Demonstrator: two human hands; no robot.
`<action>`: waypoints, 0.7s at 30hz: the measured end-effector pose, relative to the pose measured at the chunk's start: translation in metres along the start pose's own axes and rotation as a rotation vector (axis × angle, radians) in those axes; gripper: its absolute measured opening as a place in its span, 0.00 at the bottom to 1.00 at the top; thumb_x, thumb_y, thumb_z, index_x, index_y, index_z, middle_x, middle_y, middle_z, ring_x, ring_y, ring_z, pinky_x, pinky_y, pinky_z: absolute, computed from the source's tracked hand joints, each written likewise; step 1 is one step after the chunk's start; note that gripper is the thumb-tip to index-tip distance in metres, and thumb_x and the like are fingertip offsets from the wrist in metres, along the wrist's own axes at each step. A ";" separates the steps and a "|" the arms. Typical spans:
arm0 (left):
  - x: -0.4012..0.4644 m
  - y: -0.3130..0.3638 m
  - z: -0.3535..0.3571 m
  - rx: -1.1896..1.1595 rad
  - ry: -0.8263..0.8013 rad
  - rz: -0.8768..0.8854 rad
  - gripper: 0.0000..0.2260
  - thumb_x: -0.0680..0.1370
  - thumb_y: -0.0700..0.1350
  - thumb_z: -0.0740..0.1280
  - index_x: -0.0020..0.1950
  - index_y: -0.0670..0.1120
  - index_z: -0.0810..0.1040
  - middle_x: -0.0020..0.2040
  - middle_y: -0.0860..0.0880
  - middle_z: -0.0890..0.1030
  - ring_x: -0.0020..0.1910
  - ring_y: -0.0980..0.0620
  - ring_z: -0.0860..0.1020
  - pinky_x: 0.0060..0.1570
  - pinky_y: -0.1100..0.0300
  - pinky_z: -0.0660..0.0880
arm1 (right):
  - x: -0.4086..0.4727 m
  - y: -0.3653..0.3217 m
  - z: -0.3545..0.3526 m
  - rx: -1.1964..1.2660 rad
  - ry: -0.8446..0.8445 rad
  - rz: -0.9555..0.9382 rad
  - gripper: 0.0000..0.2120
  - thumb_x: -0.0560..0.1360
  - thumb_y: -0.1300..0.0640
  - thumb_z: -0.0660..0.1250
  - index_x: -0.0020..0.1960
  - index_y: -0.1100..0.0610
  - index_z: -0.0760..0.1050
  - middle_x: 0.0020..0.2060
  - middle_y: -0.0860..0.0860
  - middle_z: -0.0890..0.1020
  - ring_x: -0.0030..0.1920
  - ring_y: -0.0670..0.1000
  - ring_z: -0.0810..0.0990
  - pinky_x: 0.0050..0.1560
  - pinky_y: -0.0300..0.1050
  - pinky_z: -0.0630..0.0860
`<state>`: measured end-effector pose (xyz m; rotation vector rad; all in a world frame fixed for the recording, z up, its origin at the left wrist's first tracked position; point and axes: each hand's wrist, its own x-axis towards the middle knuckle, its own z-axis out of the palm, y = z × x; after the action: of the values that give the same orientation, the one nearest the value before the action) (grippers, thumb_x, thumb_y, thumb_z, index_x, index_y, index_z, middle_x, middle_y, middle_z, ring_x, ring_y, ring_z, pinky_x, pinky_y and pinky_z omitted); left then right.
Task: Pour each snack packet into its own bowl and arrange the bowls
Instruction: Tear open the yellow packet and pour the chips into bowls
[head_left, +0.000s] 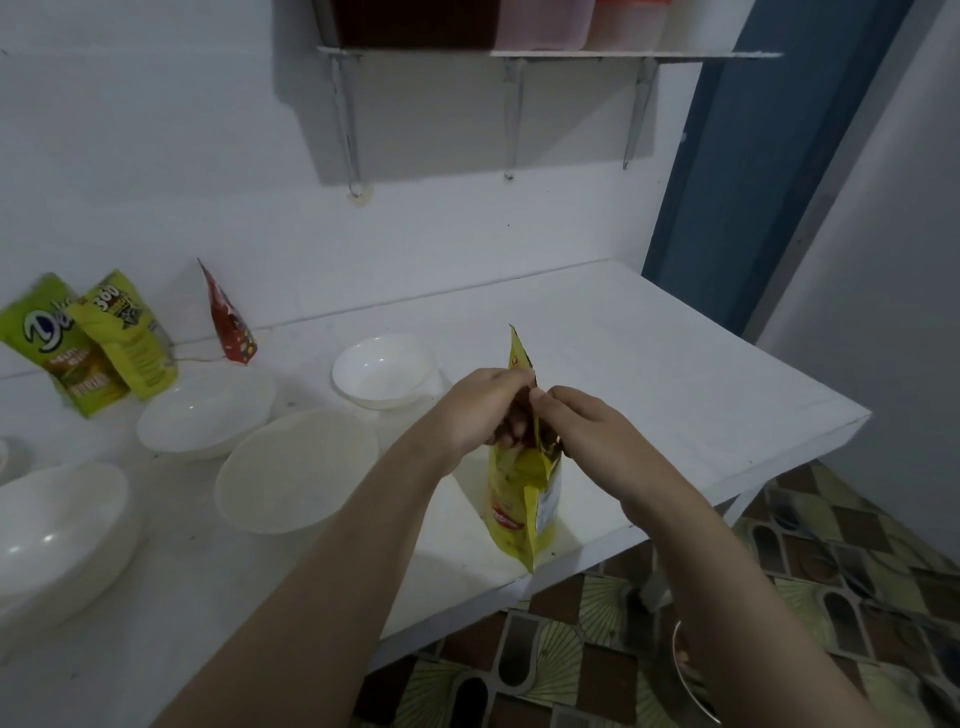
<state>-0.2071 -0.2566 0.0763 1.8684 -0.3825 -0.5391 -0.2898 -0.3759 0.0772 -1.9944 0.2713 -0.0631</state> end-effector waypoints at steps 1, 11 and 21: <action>0.001 0.000 -0.001 0.012 0.020 0.004 0.16 0.80 0.51 0.58 0.35 0.46 0.74 0.26 0.49 0.75 0.28 0.51 0.72 0.32 0.61 0.67 | 0.000 -0.001 0.001 -0.007 -0.006 0.004 0.19 0.82 0.45 0.56 0.41 0.56 0.74 0.37 0.48 0.77 0.38 0.45 0.72 0.43 0.41 0.69; -0.004 -0.001 -0.003 -0.030 -0.032 -0.023 0.15 0.81 0.55 0.61 0.37 0.49 0.76 0.34 0.51 0.78 0.34 0.51 0.77 0.39 0.61 0.71 | 0.001 -0.002 0.001 -0.058 -0.023 -0.024 0.18 0.83 0.49 0.53 0.54 0.60 0.76 0.53 0.57 0.81 0.55 0.56 0.78 0.60 0.51 0.73; -0.006 -0.003 0.003 -0.088 -0.064 -0.033 0.13 0.83 0.52 0.55 0.45 0.49 0.74 0.37 0.52 0.76 0.39 0.51 0.75 0.49 0.54 0.73 | 0.003 0.002 -0.004 -0.160 -0.042 -0.135 0.16 0.85 0.50 0.51 0.44 0.56 0.70 0.38 0.49 0.74 0.40 0.48 0.72 0.42 0.44 0.68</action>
<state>-0.2137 -0.2547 0.0741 1.7783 -0.3651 -0.6296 -0.2878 -0.3804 0.0770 -2.1692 0.1169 -0.0877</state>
